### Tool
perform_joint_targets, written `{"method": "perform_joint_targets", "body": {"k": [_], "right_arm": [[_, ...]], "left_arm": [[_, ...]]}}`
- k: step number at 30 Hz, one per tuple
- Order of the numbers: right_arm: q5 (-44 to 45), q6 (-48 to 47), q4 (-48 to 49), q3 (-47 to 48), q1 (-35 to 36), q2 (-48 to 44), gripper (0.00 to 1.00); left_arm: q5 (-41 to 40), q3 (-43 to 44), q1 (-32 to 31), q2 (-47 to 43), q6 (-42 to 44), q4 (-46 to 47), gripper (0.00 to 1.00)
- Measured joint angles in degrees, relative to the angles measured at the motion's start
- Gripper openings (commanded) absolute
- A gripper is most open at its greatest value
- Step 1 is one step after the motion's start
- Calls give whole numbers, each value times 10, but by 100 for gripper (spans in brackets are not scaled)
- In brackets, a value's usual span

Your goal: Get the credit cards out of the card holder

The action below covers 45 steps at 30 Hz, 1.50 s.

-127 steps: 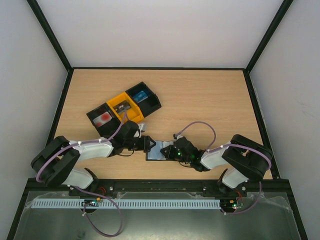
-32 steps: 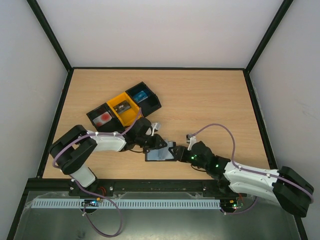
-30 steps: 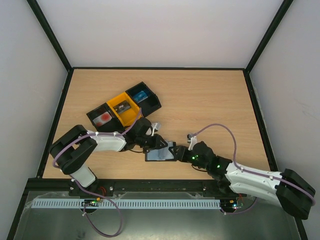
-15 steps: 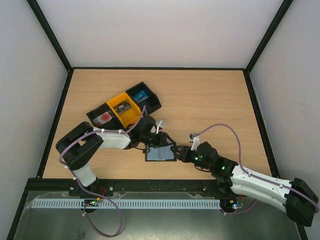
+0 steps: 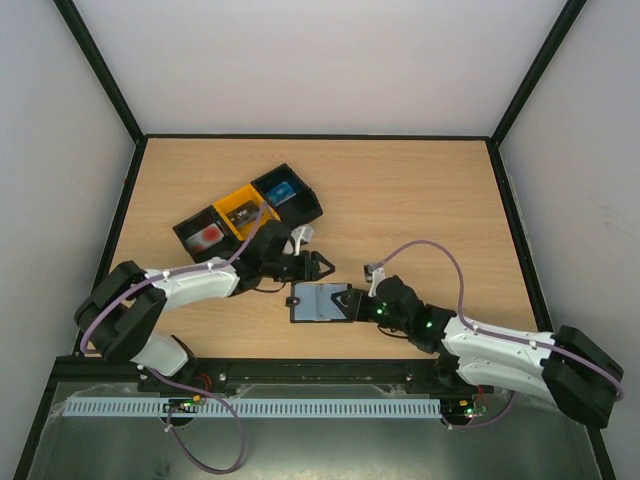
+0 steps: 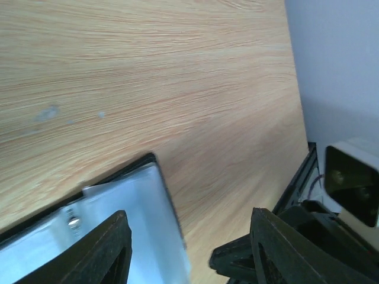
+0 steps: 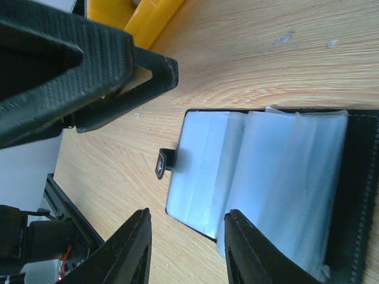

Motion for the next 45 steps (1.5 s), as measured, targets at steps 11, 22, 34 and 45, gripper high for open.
{"method": "perform_joint_targets", "body": {"k": [11,22,34,45], "right_arm": [[4,13,42,91,39,183,31],[20,14,62,111,46,285,27],[17,23,102,105,46,330,11],[25,38,144,76,46,330,4]], "left_arm": [[1,-94,38,-7,13,-15,53],[5,-129,57,-25,27,-13,52],[7,-157,65,-35,30,9,52],[15,-166,66,-57,22,9,54]]}}
